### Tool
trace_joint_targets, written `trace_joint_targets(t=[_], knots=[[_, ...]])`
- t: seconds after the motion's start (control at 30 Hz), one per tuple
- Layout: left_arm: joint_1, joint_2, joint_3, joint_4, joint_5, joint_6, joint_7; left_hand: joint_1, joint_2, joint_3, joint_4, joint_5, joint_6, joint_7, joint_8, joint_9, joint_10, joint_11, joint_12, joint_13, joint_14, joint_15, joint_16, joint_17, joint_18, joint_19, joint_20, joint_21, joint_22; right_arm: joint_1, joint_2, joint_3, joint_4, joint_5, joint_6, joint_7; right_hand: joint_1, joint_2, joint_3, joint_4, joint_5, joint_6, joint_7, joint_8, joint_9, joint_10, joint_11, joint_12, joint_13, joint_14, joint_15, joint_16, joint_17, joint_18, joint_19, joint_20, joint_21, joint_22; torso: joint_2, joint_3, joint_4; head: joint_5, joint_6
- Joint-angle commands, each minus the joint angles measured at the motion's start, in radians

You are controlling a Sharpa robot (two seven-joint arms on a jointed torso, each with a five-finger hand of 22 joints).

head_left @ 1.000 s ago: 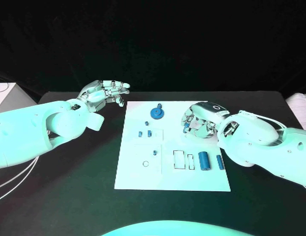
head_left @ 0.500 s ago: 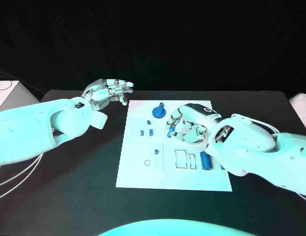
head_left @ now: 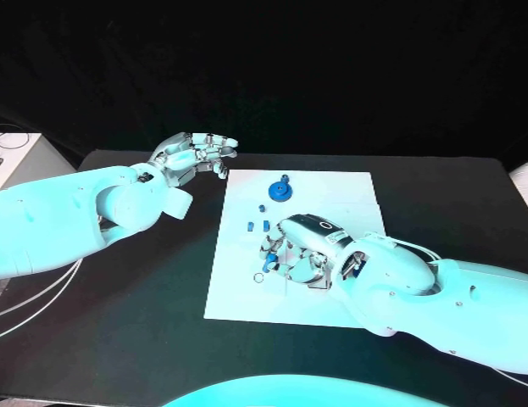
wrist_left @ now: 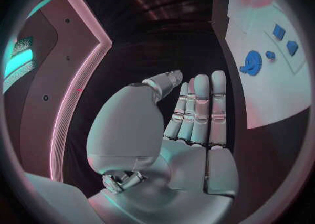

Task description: Assemble the parts on the task board

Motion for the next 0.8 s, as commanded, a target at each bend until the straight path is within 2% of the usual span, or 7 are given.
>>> trace_joint_targets(t=[0.03,0.2,0.33,0.8], knots=[[0.0,0.001,0.001,0.001,-0.002,0.018,0.008,-0.003,-0.001,-0.004,0.003,0.0,-0.008,-0.002,0.001,-0.001,-0.007,0.001,0.005,-0.002,-0.002,0.001,0.001,0.001,0.006,0.006,-0.001,-0.004,-0.001,-0.013,0.011,-0.002,-0.01,-0.052,-0.001,0.019,-0.003,0.008,-0.002,-0.006,0.004,-0.001,0.006,0.002,0.001,0.058,-0.049,-0.004,0.02,0.064,-0.003,0.001,0.061,-0.009,-0.005,-0.003,-0.006,0.025,0.001,-0.0004,0.0008,0.007,-0.004],[0.0,-0.002,0.001,0.002,-0.002,0.017,0.008,-0.003,-0.001,-0.004,0.003,0.0,-0.008,-0.002,0.001,-0.001,-0.007,0.001,0.005,-0.002,-0.002,0.001,0.001,0.001,0.006,0.006,-0.001,-0.004,-0.001,-0.028,0.029,-0.003,-0.02,-0.076,-0.003,0.008,-0.006,0.01,0.0,-0.01,0.005,-0.003,0.006,0.002,0.002,0.058,-0.049,-0.006,0.02,0.064,-0.003,0.001,0.06,-0.008,-0.006,-0.002,-0.008,0.025,0.0,0.0002,-0.0025,0.014,-0.006],[0.0,-0.002,0.001,0.003,-0.002,0.018,0.008,-0.003,-0.001,-0.004,0.003,0.0,-0.008,-0.002,0.001,-0.001,-0.007,0.001,0.005,-0.002,-0.002,0.001,0.001,0.001,0.006,0.006,-0.001,-0.004,-0.001,-0.033,0.039,-0.006,-0.032,-0.093,-0.008,0.0,-0.006,0.01,0.0,-0.01,0.005,-0.003,0.006,0.002,0.002,0.058,-0.049,-0.006,0.02,0.064,-0.003,0.001,0.06,-0.008,-0.006,-0.002,-0.008,0.025,0.0,-0.0011,-0.0003,0.018,-0.009],[0.0,-0.002,0.001,0.004,-0.002,0.018,0.006,-0.006,0.0,-0.005,0.006,0.0,-0.009,-0.001,0.002,-0.001,-0.007,0.001,0.007,-0.002,-0.003,0.002,0.001,0.001,0.006,0.006,-0.001,-0.005,-0.002,-0.047,0.058,-0.009,-0.053,-0.121,-0.024,-0.011,-0.009,0.009,0.003,-0.016,0.008,-0.005,0.007,0.001,0.003,0.058,-0.048,-0.009,0.021,0.063,-0.002,0.0,0.058,-0.008,-0.006,-0.002,-0.01,0.025,0.0,0.0004,0.0004,0.024,-0.01]])
